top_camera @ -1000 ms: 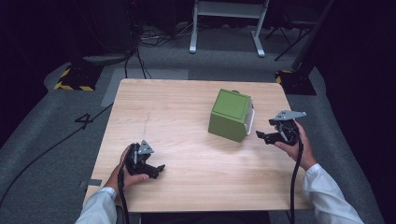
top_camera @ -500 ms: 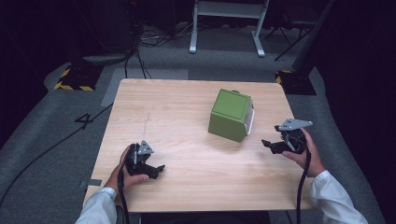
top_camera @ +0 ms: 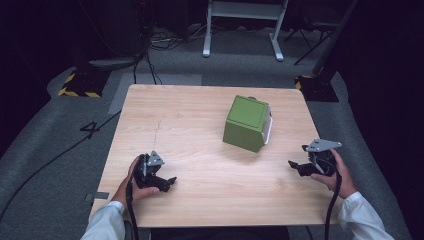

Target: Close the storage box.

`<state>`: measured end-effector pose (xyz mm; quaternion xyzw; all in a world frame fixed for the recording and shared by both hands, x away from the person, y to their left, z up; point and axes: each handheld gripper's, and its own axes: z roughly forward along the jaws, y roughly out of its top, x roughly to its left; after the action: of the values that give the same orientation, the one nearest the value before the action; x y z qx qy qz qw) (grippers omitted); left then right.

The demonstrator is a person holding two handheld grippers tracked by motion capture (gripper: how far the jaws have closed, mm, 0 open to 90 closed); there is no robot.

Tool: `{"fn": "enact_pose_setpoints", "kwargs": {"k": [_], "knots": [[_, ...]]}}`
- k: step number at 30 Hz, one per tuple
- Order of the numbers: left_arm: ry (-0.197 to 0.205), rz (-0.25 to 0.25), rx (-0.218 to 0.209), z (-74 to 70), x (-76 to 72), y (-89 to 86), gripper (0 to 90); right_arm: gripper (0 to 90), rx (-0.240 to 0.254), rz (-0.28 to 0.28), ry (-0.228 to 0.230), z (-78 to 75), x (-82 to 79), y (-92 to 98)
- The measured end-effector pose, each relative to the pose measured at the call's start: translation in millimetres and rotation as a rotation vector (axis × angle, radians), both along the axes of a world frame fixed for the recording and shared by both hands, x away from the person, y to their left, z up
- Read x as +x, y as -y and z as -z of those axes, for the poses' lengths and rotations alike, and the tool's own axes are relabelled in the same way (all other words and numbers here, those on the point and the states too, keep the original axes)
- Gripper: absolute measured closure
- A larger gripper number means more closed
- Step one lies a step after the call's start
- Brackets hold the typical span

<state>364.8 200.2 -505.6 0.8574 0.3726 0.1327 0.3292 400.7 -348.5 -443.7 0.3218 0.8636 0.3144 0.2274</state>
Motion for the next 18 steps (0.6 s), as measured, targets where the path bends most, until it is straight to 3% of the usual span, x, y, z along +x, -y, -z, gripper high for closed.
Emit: {"fn": "enact_pose_setpoints", "kwargs": {"k": [6,18], "knots": [[0.0,-0.002,0.0,0.0,-0.3,0.0,0.5,17.4,-0.019,0.007,-0.016,10.1,-7.8,9.5],[0.0,-0.001,0.0,0.0,-0.3,0.0,0.5,17.3,0.008,0.077,-0.053,36.2,-24.3,40.8]]}}
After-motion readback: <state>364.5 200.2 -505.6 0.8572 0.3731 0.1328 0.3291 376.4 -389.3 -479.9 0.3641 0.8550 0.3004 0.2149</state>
